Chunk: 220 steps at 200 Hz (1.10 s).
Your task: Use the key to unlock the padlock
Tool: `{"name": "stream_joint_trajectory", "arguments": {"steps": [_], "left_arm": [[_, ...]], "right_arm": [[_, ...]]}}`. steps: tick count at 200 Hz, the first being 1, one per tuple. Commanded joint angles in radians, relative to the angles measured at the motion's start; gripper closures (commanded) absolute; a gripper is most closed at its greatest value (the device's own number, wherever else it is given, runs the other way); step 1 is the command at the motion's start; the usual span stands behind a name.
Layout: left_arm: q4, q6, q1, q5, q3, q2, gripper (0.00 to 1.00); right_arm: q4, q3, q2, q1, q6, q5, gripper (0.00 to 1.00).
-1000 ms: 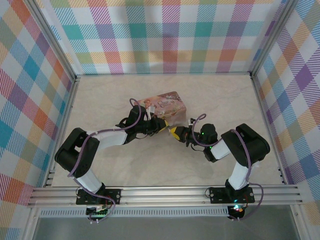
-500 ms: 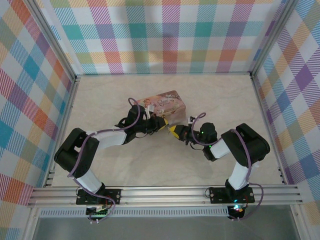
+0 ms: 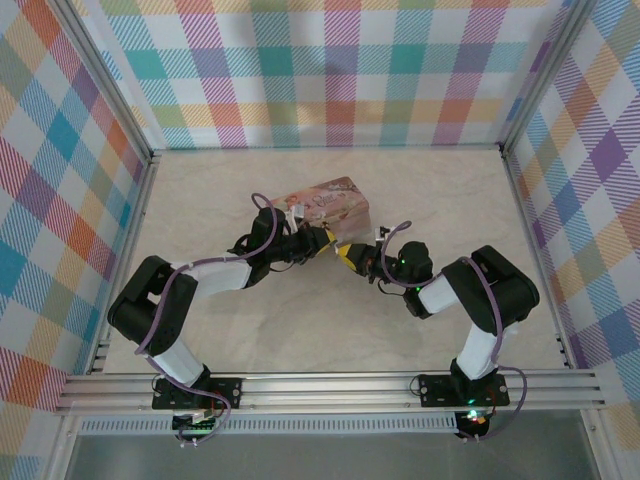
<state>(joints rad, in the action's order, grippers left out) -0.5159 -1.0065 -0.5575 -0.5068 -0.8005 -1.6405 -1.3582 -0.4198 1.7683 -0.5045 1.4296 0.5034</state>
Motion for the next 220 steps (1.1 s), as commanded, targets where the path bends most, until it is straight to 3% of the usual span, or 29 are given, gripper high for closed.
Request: {"name": "stream_joint_trajectory", "arguments": {"steps": [1,148,220], "left_arm": [[-0.077,-0.026,-0.016,-0.110,0.009,0.046,1.00],[-0.093,-0.024,-0.016,-0.117,0.014,0.044,1.00],[-0.032,0.031,-0.070,-0.177,-0.017,0.017,1.00]], "right_arm": [[-0.050,-0.036,0.030,-0.006,0.037,-0.064,1.00],[-0.051,-0.089,0.071,-0.002,0.327,-0.029,1.00],[-0.050,-0.172,0.053,-0.003,0.298,0.002,1.00]]}}
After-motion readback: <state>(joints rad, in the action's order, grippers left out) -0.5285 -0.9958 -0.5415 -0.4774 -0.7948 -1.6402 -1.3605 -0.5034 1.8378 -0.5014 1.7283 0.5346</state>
